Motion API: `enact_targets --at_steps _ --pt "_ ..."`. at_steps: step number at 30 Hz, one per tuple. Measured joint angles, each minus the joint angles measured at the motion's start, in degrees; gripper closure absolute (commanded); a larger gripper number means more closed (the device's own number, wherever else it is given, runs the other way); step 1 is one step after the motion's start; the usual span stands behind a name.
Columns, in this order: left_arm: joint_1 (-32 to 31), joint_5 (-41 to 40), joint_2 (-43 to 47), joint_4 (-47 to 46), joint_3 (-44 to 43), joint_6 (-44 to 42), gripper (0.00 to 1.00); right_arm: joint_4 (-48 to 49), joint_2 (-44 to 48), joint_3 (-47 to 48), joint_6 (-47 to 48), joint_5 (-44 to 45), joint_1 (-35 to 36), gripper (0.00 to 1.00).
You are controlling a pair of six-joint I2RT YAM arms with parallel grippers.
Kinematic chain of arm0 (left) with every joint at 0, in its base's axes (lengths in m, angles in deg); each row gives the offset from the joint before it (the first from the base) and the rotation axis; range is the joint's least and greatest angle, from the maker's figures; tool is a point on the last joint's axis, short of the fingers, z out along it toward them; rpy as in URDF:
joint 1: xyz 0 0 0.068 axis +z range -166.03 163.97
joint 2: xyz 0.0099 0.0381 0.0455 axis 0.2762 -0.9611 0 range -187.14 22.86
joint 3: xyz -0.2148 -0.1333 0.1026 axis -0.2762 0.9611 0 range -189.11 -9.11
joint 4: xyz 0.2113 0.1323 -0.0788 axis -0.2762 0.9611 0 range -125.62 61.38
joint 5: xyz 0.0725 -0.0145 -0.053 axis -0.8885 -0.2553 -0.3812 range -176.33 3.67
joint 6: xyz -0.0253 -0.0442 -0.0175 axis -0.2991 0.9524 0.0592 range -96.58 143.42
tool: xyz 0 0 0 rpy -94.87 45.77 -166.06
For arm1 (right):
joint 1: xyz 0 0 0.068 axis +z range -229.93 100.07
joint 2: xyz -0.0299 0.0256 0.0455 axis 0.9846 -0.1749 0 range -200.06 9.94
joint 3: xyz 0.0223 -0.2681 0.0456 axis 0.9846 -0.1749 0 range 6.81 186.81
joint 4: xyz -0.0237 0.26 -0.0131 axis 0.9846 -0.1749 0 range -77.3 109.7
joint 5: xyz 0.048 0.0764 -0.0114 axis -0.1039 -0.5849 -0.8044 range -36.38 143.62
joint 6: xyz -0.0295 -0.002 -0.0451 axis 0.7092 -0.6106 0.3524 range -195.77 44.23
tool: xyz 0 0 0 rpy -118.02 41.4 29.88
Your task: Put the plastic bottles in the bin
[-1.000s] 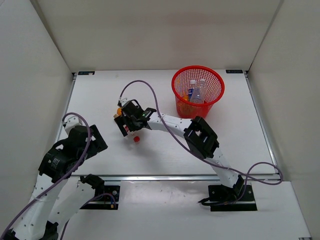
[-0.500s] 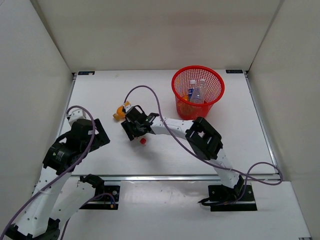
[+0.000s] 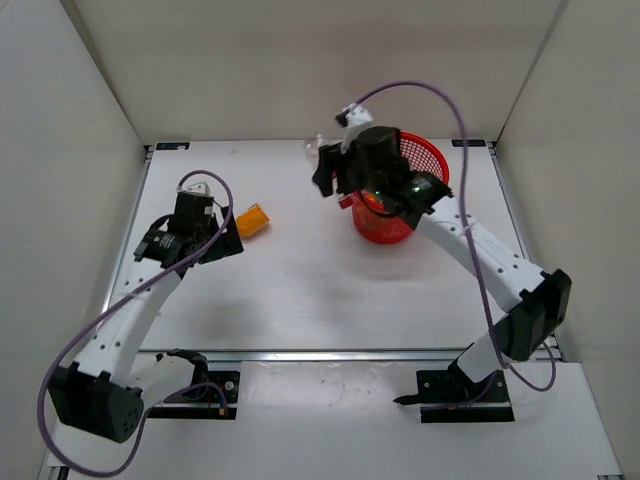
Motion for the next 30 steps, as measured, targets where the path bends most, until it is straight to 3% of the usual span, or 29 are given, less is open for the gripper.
enact_targets --at_steps 9,16,18,20,24,25,30 --pt "4.7 6.1 -17.5 -5.3 -9.6 -7.6 0.02 -3.1 0.3 1.6 1.9 0.1 -19.3 0.67" --pt "8.4 13.2 -31.8 -7.6 -17.5 -14.7 0.01 -4.4 -1.8 1.2 1.9 -0.7 -26.7 0.63" --pt "9.0 15.5 -36.4 -7.8 -20.1 -17.0 0.01 -5.0 -2.6 1.2 1.9 -0.9 -27.9 0.57" --pt "9.4 17.1 -40.1 -7.8 -22.5 -19.2 0.01 -5.8 -3.6 1.2 1.8 -0.9 -28.5 0.42" --pt "9.5 19.4 -45.9 -7.1 -27.6 -23.6 0.01 -7.2 -5.0 1.2 1.3 -0.9 -28.7 0.05" --pt "9.6 20.1 -47.1 -6.6 -29.3 -24.7 0.01 -7.6 -5.1 1.2 1.2 -0.9 -28.7 0.01" --pt "9.6 22.1 -52.2 -5.3 -36.7 -29.9 0.02 -8.6 -5.0 1.2 1.5 -1.0 -28.9 0.01"
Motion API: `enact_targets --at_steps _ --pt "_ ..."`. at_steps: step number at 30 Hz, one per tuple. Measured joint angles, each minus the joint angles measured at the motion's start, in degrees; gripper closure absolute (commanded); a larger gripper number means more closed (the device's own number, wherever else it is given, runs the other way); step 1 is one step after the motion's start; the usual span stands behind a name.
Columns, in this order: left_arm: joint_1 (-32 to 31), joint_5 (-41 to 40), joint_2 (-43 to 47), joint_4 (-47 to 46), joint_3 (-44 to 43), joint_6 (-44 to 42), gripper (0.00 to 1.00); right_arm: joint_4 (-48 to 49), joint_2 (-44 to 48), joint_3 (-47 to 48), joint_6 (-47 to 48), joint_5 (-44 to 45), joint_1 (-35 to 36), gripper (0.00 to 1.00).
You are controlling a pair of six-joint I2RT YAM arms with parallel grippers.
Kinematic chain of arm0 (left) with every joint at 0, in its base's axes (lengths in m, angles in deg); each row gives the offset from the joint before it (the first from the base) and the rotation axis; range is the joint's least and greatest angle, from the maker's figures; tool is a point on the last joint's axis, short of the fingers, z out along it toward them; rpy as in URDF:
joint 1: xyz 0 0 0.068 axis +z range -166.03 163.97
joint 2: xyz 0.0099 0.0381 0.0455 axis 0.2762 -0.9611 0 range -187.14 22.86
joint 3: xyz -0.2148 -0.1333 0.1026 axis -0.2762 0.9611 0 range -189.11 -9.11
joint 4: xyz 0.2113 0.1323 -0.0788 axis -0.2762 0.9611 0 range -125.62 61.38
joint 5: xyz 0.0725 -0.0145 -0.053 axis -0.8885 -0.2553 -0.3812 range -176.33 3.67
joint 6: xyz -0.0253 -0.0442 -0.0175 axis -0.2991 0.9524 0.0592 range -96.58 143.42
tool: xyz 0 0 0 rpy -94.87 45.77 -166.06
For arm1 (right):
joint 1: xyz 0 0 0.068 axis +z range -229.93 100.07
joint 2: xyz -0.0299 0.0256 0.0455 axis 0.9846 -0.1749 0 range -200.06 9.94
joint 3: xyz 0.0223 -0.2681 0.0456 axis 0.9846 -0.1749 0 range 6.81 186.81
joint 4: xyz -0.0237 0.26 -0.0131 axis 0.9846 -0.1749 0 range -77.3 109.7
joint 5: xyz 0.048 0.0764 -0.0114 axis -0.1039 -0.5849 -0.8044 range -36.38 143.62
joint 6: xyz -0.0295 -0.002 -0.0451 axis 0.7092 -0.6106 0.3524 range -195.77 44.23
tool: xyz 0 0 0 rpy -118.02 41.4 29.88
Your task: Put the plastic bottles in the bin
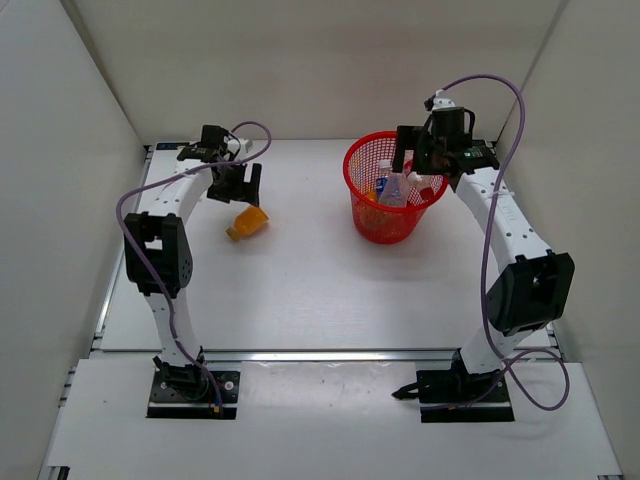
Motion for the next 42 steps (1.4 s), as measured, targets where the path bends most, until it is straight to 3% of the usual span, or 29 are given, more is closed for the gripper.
enact_targets --at_steps 5,22,24,27,31,35,42 --pt "0.1 1.3 -4.7 1.5 -5.0 -3.8 0.01 -0.8 2.2 -0.6 0.0 -1.0 -0.7 0.01" --pt "-0.5 5.0 -14.5 3.6 -5.3 -6.1 0.01 1.5 24.3 -11.0 -0.4 -8.9 -8.0 0.01" --pt "-0.7 4.8 -14.5 3.7 -4.8 -5.9 0.10 1.4 25.8 -12.5 -0.5 -9.0 -8.6 0.01" --pt "-1.0 4.3 -12.2 0.9 -0.7 -4.9 0.20 1.6 27.9 -15.0 -0.9 -9.1 -9.1 0.01" --pt "-1.0 3.6 -6.3 -2.6 8.9 -2.5 0.03 1.5 30.5 -18.4 -1.4 -9.2 -9.8 0.01" --pt "-1.4 1.4 -1.7 -4.5 15.5 -0.4 0.01 1.1 32.2 -20.4 -1.7 -9.0 -10.0 0.01" --pt "-1.8 -1.3 -0.4 -7.8 17.7 2.7 0.07 1.0 35.8 -24.2 -2.0 -9.1 -10.0 0.01"
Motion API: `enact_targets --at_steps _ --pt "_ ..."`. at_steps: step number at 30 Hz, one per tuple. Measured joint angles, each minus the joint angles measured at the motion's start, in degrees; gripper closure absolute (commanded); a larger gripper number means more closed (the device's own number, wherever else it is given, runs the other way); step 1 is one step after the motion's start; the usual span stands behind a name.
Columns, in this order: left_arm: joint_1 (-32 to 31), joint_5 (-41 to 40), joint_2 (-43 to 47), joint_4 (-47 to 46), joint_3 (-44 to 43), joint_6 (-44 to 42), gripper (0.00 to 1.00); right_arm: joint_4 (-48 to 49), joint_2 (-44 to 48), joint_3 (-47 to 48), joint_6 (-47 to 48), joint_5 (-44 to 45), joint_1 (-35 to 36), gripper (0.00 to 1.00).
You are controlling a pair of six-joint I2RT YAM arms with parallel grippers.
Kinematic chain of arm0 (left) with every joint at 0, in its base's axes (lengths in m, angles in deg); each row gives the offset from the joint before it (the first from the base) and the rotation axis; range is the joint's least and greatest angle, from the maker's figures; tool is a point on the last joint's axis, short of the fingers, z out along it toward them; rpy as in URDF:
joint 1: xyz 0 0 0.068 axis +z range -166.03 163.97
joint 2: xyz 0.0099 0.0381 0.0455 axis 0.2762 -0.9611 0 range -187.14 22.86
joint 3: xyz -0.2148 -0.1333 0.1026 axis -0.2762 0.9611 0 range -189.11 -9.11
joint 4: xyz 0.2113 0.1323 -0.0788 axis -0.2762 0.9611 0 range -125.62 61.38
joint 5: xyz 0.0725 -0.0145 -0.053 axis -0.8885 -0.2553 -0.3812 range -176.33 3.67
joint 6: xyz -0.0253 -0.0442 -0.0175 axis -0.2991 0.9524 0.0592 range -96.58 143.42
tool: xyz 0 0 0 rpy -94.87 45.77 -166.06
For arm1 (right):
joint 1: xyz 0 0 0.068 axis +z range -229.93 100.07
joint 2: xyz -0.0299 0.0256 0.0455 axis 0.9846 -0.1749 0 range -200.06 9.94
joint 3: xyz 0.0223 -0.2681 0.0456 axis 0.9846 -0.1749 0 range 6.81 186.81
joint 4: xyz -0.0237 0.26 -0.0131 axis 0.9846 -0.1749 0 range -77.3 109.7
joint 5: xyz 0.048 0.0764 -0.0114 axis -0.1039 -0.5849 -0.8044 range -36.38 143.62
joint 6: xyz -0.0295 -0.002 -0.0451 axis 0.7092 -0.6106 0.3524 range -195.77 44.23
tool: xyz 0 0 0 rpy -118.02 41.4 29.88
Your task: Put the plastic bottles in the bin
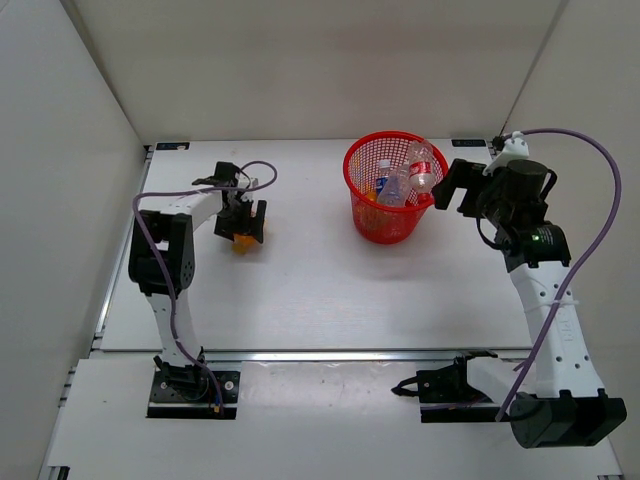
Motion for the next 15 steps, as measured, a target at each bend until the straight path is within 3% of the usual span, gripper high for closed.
enact_targets --at_steps 3,5,8,13,15 --pt "-0.3 -0.3 -2.1 0.2 -2.9 0.9 0.20 -0.6 1.1 -0.7 -0.2 0.0 0.0 0.01" --pt "-0.7 -0.5 -4.6 0.6 -6.4 1.4 0.38 -1.4 1.7 -0.7 -0.3 0.3 0.0 0.01" --pt "-1.5 -0.6 -5.6 0.4 -8.0 1.9 0.49 -2.5 2.9 -0.8 -0.3 1.7 0.0 0.01" --pt "-3.4 -2.4 -3.4 0.8 -7.3 5.6 0.56 -4.2 6.9 -1.4 -0.2 5.5 -1.1 0.01" --pt "-4.2 -3.1 -1.7 1.7 -8.5 8.4 0.53 -4.3 8.5 -2.4 -0.2 6.6 -2.2 0.00"
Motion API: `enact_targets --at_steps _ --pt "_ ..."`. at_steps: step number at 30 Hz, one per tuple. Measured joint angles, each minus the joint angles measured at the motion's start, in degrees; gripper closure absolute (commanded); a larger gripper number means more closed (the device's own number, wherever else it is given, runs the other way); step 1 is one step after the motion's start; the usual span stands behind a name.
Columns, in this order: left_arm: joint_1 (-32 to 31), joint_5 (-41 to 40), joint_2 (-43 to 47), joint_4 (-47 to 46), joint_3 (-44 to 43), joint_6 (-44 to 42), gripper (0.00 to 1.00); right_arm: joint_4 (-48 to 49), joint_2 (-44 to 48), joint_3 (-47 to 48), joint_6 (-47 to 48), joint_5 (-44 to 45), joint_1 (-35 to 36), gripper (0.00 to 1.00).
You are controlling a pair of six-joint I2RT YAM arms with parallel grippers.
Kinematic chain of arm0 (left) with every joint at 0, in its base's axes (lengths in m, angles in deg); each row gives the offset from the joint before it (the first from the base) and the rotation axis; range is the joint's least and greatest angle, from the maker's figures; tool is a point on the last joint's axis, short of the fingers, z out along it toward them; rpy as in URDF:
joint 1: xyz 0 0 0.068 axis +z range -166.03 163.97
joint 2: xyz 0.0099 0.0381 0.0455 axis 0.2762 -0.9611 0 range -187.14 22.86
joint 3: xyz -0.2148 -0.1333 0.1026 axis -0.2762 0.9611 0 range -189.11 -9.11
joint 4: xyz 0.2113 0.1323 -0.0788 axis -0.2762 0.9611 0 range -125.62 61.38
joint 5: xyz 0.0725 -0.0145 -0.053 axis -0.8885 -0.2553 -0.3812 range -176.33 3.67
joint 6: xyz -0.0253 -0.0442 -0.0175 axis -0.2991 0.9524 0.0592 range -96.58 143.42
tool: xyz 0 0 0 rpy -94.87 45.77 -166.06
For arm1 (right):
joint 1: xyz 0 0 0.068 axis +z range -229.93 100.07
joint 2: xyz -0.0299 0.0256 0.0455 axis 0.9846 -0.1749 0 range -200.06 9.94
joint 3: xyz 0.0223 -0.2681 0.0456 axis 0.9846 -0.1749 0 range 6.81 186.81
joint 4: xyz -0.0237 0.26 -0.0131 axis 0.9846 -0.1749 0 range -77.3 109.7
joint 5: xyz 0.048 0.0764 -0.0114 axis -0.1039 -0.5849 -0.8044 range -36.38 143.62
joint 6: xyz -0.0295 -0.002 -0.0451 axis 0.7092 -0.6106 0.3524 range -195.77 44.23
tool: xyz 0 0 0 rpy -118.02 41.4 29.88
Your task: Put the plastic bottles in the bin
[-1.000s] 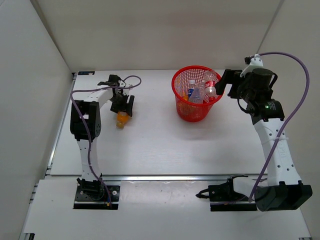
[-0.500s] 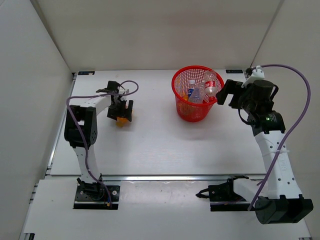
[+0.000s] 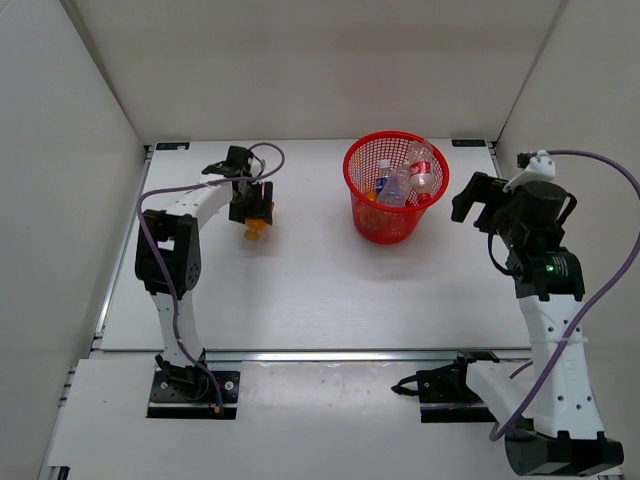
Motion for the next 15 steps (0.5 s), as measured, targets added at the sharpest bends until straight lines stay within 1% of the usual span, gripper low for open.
enact_targets --at_steps 3,5,7,9,11,12,13,15 --pt "-1.4 0.0 2.2 0.2 -4.6 4.0 0.51 -0.5 1.7 -1.8 0.0 0.8 -2.1 0.01" --pt "-3.3 -0.8 3.4 -0.2 -9.2 5.9 0.50 -1.0 2.0 -2.9 0.1 0.9 -3.1 0.01" --pt "-6.9 -2.1 3.3 -0.9 -16.5 7.0 0.50 -1.5 2.0 -3.8 0.3 0.8 -3.8 0.01" --pt "-11.8 -2.4 1.9 -1.0 -26.4 7.8 0.51 -2.3 2.0 -4.5 0.5 0.8 -4.2 0.01" --pt "-16.2 -1.4 -0.2 -1.9 -36.4 8.7 0.51 -3.0 2.2 -4.8 0.8 0.8 -4.2 0.00" --pt "-18.1 -0.3 -1.3 -2.9 -41.0 9.4 0.50 -3.3 2.5 -5.0 1.0 0.8 -4.3 0.01" --pt "-19.8 1.2 -2.2 -4.4 -44.6 10.4 0.49 -3.7 2.8 -5.1 1.2 0.9 -4.3 0.01" --pt "-21.4 3.9 -2.6 -7.2 -46.6 12.0 0.48 -3.9 3.4 -5.4 1.6 0.8 -4.5 0.00"
